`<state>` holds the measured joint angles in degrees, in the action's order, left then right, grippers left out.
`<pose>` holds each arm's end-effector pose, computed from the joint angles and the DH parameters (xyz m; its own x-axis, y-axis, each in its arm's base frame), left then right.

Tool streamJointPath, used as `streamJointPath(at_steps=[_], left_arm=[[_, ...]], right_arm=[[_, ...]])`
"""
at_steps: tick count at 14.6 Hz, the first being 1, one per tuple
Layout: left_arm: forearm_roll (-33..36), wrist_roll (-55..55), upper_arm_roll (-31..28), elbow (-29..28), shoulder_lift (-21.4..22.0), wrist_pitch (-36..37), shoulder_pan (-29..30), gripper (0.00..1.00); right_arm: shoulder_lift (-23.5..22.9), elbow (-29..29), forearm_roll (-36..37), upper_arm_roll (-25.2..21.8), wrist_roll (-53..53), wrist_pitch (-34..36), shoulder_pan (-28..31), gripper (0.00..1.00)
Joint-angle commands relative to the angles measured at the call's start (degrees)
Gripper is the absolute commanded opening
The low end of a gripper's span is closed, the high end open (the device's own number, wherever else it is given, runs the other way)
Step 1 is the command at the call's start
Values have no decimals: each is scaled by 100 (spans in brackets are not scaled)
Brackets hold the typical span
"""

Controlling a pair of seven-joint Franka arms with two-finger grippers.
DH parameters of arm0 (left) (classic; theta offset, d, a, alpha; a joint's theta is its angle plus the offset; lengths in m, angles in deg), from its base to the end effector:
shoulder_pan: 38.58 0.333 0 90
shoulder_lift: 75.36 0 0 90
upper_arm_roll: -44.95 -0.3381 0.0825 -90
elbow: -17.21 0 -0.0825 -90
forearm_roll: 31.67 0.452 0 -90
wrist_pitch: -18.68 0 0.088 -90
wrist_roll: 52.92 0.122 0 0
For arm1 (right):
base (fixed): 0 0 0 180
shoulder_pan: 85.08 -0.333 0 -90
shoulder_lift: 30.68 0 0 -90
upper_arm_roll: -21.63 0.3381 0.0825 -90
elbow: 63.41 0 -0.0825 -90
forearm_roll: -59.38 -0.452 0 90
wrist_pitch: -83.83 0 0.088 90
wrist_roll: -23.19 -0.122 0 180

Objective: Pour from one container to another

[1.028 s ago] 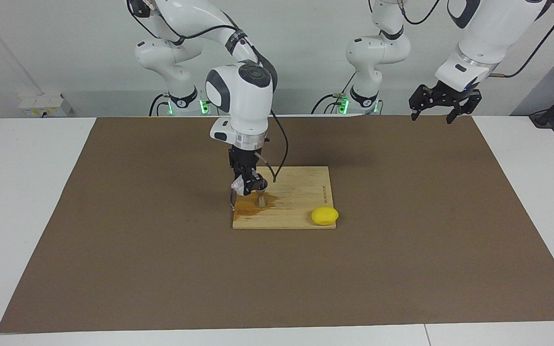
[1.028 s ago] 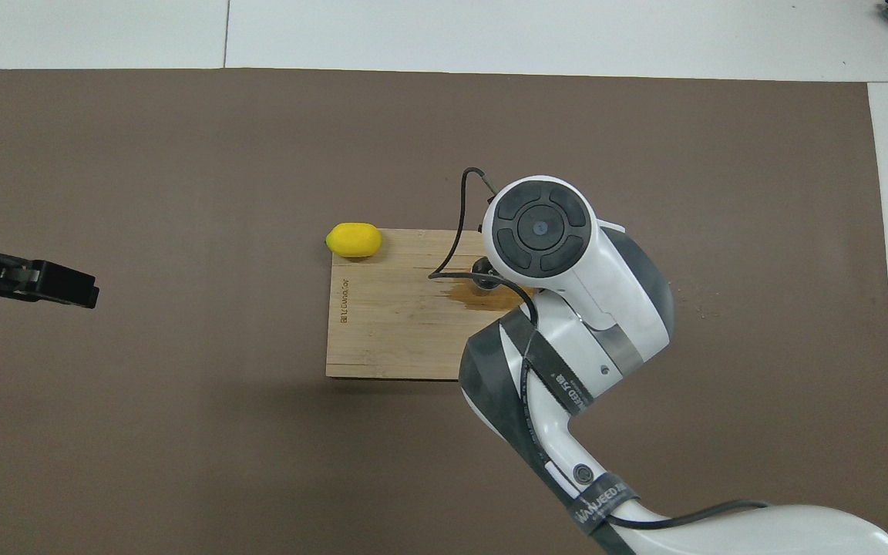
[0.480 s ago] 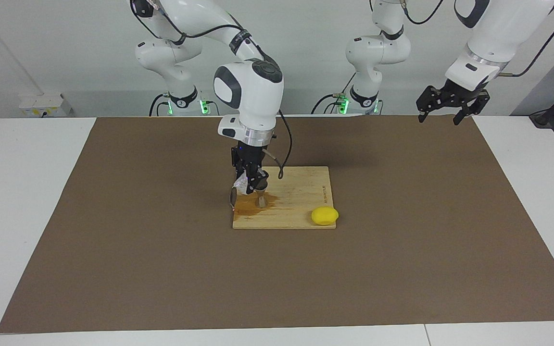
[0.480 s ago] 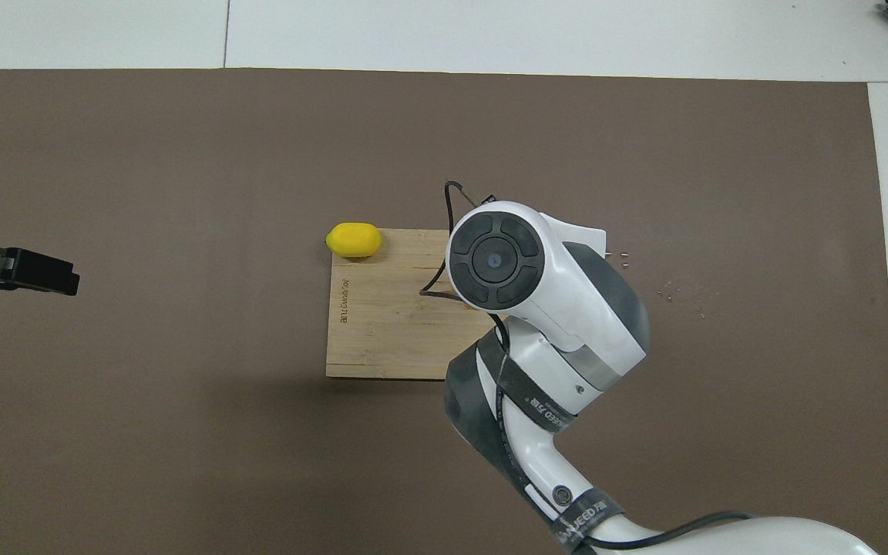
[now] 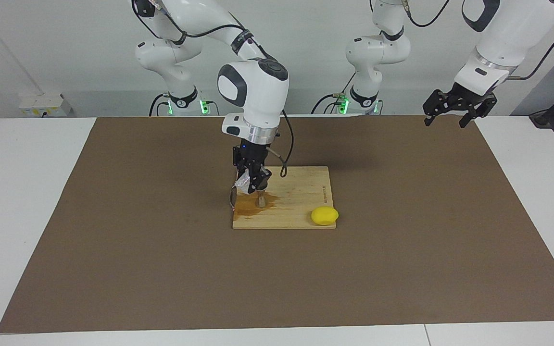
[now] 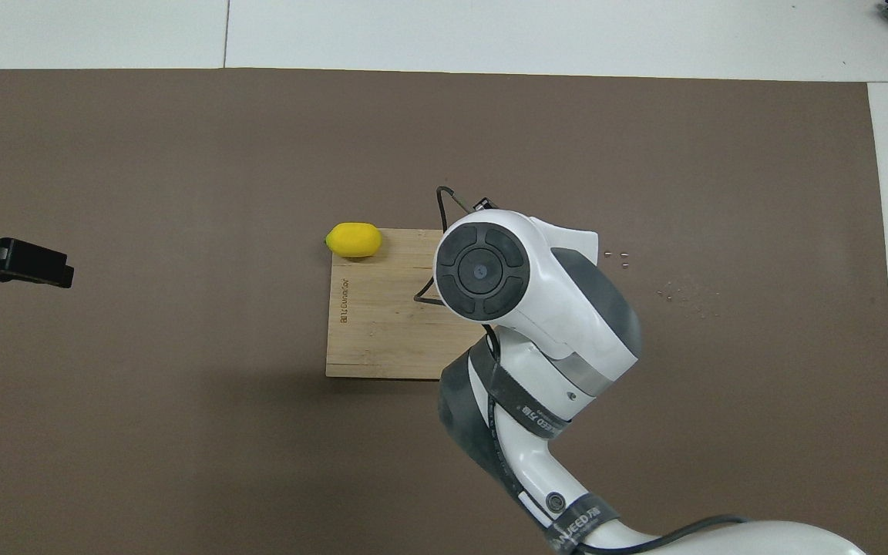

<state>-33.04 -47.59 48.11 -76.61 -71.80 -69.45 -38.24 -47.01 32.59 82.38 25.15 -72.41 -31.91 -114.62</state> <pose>0.5962 -0.0333 0.6308 0.9892 -0.1423 -0.0352 -0.1415 -0.9897 0.0239 0.6213 0.3669 0.4274 0.5533 -0.7600 0.3409 -0.7928 -0.6061 -0.0645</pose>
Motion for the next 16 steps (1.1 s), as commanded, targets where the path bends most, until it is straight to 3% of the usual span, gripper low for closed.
streamJointPath(at_steps=[1,16], left_arm=[[58,-85,27,48,13,94,-105,100],[58,-76,97,-31,144,182,-70,100]], right_arm=[[68,34,73,26,-91,25,18,0],[16,-46,-1201,18,-91,-19,308,0]])
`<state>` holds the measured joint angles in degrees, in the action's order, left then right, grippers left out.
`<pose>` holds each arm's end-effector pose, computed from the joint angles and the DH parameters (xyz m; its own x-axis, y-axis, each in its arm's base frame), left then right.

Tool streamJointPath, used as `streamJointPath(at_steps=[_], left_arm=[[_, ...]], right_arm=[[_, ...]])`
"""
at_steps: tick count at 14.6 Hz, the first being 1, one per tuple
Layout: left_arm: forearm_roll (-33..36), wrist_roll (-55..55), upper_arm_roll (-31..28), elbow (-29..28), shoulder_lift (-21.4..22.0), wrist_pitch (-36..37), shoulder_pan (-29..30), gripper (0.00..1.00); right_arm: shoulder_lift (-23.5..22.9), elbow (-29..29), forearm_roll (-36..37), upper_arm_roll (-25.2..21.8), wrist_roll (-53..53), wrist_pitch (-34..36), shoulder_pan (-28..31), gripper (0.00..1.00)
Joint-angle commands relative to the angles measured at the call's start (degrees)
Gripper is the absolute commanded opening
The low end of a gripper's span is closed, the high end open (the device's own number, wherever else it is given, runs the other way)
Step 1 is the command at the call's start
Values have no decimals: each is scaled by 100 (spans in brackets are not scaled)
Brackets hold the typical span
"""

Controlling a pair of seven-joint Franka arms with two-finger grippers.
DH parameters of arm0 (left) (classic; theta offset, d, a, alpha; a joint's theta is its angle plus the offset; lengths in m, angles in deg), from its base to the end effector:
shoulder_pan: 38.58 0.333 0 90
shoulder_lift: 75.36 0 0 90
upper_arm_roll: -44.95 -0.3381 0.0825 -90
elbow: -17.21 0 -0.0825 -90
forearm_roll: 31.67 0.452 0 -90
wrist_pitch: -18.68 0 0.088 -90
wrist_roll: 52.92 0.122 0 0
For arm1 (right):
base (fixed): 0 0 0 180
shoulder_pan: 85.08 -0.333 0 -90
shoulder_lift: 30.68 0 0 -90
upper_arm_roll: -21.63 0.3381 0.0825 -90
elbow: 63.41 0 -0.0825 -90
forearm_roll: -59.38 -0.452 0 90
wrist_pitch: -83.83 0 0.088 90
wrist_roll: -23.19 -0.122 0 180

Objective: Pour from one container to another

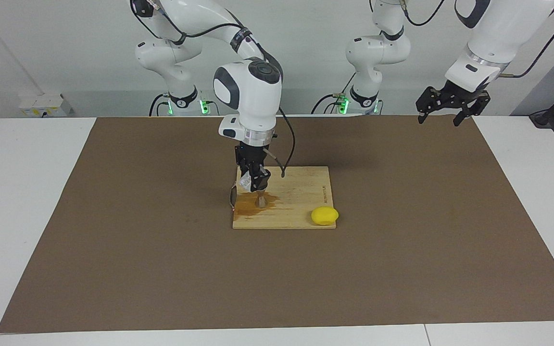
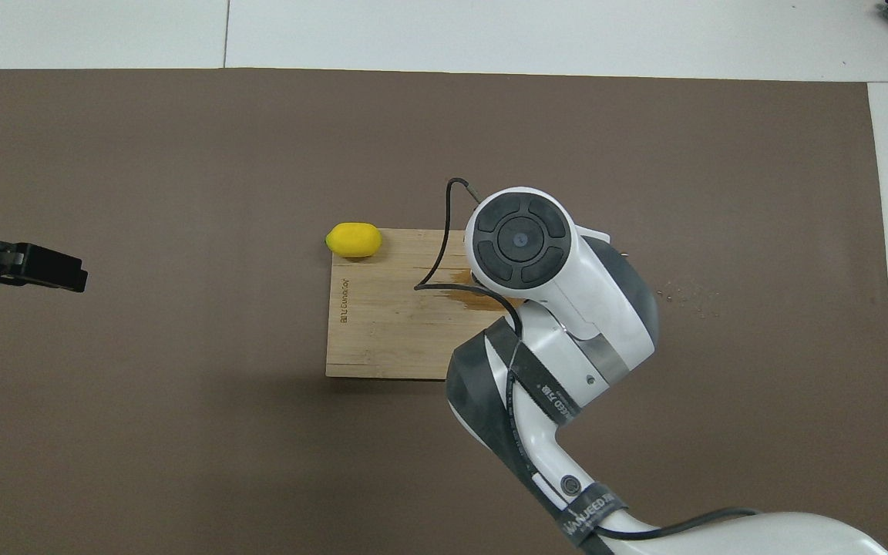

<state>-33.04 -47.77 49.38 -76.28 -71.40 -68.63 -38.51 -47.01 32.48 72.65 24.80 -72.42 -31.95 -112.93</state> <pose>0.5915 -0.0496 0.6368 0.9854 -0.1659 -0.0371 -0.1651 -0.9860 0.0220 0.6270 0.3543 0.4252 0.4946 -0.8478 0.1912 -0.8543 -0.5147 -0.0723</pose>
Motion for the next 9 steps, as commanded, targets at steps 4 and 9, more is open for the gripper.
streamJointPath(at_steps=[4,9], left_arm=[[58,-50,-29,-64,105,100,-34,100],[58,-50,-29,-55,105,91,-34,100]], right_arm=[[16,-44,-387,53,-81,-14,166,0],[7,-44,-798,53,-38,-14,332,0]])
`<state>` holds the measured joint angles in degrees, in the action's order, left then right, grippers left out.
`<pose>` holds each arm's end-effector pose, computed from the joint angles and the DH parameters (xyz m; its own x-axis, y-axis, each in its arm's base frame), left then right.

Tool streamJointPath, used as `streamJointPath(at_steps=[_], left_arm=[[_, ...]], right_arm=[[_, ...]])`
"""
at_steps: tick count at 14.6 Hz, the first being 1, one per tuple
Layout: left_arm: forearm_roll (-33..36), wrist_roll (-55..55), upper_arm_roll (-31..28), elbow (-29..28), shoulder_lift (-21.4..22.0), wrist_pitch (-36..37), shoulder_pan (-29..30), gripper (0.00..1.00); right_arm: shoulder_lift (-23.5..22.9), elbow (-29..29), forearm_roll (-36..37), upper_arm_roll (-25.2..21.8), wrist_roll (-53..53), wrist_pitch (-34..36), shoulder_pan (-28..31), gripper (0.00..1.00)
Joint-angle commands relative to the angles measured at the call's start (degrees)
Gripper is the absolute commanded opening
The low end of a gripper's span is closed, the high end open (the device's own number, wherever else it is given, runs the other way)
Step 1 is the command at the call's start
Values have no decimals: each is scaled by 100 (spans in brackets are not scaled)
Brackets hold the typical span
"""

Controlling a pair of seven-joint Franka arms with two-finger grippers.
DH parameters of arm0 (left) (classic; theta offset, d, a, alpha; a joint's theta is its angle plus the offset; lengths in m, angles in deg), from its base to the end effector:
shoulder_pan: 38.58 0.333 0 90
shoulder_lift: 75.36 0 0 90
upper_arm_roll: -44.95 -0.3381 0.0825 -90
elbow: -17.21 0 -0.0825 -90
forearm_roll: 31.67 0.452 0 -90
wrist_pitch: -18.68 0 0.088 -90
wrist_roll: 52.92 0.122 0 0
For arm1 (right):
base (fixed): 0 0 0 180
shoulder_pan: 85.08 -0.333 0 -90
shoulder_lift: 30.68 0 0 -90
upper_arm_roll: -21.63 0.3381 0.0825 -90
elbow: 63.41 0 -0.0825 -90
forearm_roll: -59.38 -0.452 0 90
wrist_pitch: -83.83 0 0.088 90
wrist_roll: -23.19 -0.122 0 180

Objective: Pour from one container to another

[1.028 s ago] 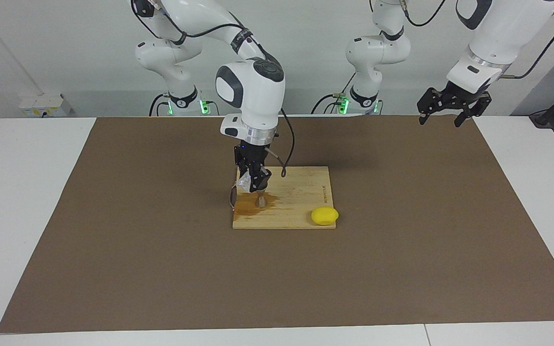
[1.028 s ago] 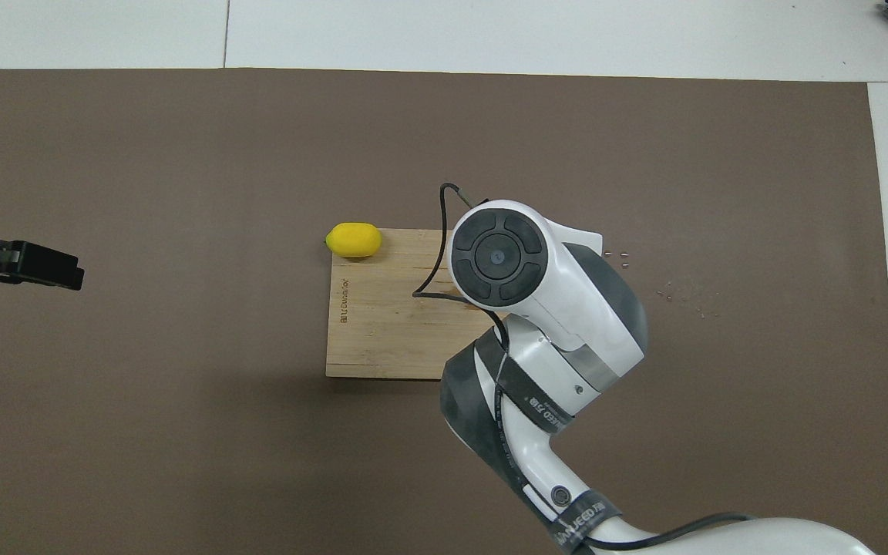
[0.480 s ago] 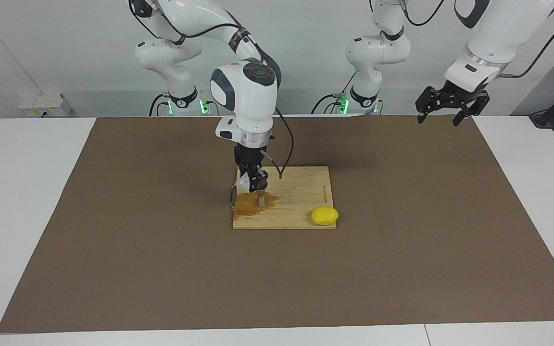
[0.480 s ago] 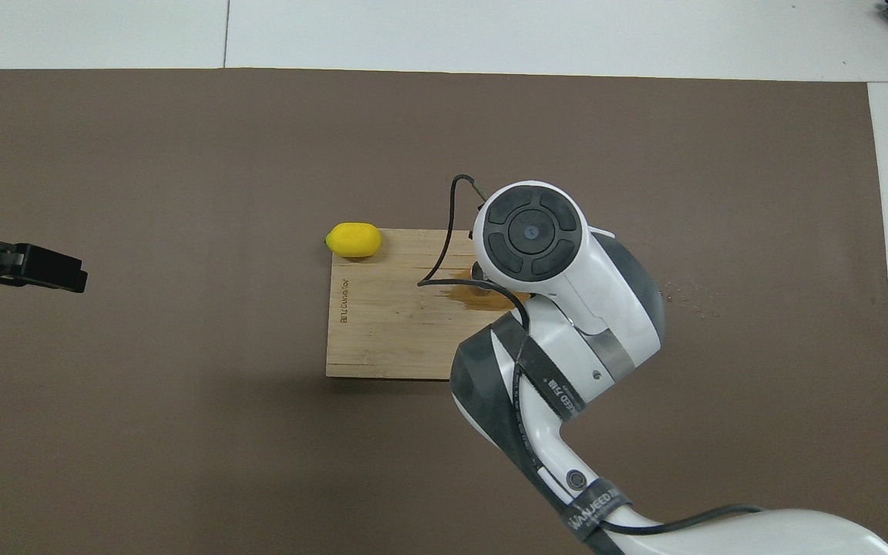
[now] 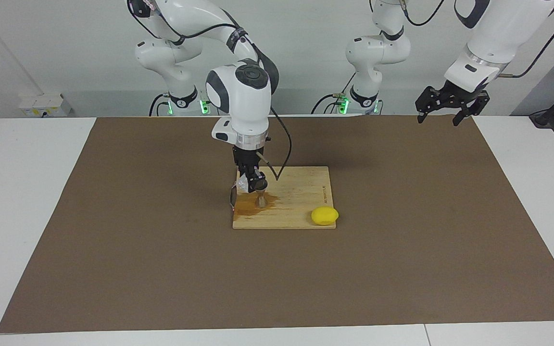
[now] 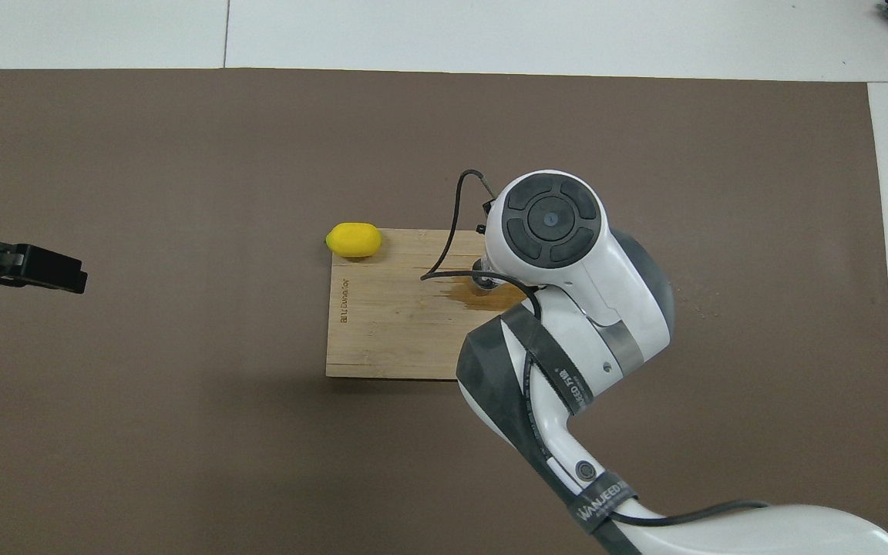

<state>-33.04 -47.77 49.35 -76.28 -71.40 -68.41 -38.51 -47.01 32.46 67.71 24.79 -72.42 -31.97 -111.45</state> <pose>0.5910 -0.0493 0.6365 0.9854 -0.1654 -0.0409 -0.1646 -0.9861 0.0224 0.6327 0.3430 0.4245 0.4499 -0.8860 0.1124 -0.8857 -0.4588 -0.0712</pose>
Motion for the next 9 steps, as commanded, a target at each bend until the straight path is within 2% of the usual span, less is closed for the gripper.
streamJointPath(at_steps=[1,5,9], left_arm=[[58,-50,-27,-55,105,78,-34,100],[58,-59,-27,-64,105,78,-34,100],[58,-50,-27,-55,105,70,-34,100]], right_arm=[[7,-42,-427,45,15,-21,237,0],[-37,-7,-656,54,77,-48,482,0],[-2,300,-1473,45,602,-241,1062,0]])
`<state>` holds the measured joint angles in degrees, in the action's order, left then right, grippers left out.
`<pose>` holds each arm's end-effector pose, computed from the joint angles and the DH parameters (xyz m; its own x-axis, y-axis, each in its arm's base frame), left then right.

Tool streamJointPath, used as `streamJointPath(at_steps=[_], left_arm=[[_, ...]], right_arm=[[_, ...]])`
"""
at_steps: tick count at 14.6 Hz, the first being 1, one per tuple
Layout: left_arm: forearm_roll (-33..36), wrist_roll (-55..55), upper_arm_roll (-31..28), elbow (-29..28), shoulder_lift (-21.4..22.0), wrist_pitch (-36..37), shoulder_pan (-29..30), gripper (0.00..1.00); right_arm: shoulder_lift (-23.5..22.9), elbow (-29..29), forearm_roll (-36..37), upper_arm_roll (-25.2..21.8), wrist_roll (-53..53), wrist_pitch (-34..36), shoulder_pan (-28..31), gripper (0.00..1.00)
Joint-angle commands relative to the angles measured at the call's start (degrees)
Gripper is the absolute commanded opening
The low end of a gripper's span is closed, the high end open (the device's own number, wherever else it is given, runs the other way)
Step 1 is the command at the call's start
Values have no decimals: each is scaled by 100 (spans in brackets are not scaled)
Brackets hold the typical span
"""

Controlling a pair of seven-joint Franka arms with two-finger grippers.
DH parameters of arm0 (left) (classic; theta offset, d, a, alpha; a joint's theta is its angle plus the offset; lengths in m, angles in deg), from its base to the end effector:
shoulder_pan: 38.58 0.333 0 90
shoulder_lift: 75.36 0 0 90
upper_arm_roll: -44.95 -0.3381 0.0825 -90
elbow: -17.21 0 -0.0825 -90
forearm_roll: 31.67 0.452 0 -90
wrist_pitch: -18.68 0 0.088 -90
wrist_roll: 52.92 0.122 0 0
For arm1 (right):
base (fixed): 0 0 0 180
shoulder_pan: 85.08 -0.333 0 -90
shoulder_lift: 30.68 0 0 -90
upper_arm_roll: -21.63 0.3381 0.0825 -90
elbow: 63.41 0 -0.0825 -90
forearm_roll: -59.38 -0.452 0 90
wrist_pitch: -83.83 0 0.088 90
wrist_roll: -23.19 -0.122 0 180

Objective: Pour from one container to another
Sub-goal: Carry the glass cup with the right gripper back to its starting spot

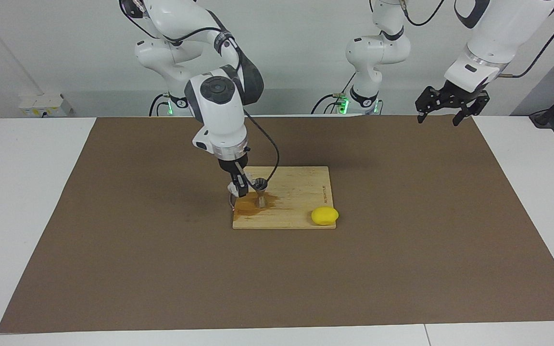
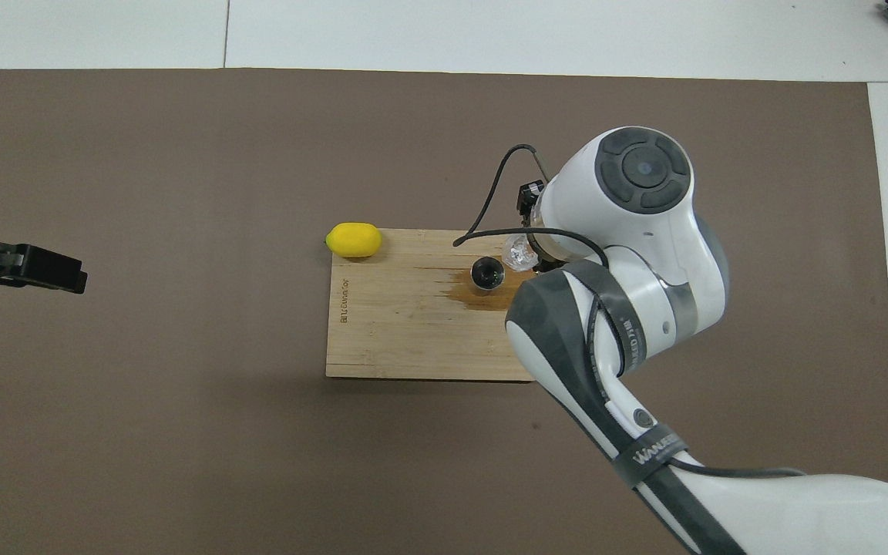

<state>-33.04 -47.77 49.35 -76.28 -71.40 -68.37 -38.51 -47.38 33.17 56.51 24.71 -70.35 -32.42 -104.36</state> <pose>0.5909 -0.0493 0.6364 0.9853 -0.1654 -0.0416 -0.1646 -0.9861 0.0224 0.6639 0.2738 0.4134 0.3010 -0.9515 -0.0645 -0.9533 -0.2983 -0.0475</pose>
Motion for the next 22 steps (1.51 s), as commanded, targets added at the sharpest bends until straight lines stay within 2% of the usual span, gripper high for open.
streamJointPath(at_steps=[1,4,7,10,17,22], left_arm=[[58,-50,-27,-64,105,74,-34,100],[58,-59,-27,-64,105,74,-34,100],[58,-50,-27,-55,105,74,-34,100],[58,-50,-27,-55,105,74,-34,100],[58,-59,-27,-64,105,74,-34,100],[58,-50,-27,-55,105,74,-34,100]], right_arm=[[52,317,-512,53,519,-205,494,0],[122,659,-1547,53,897,-397,1039,0],[306,1256,-2549,44,1660,-696,1575,0],[307,1618,-3342,53,2434,-706,2103,0],[246,2137,-4081,53,3595,-557,2833,0],[193,2348,-4354,53,3772,-617,2781,0]])
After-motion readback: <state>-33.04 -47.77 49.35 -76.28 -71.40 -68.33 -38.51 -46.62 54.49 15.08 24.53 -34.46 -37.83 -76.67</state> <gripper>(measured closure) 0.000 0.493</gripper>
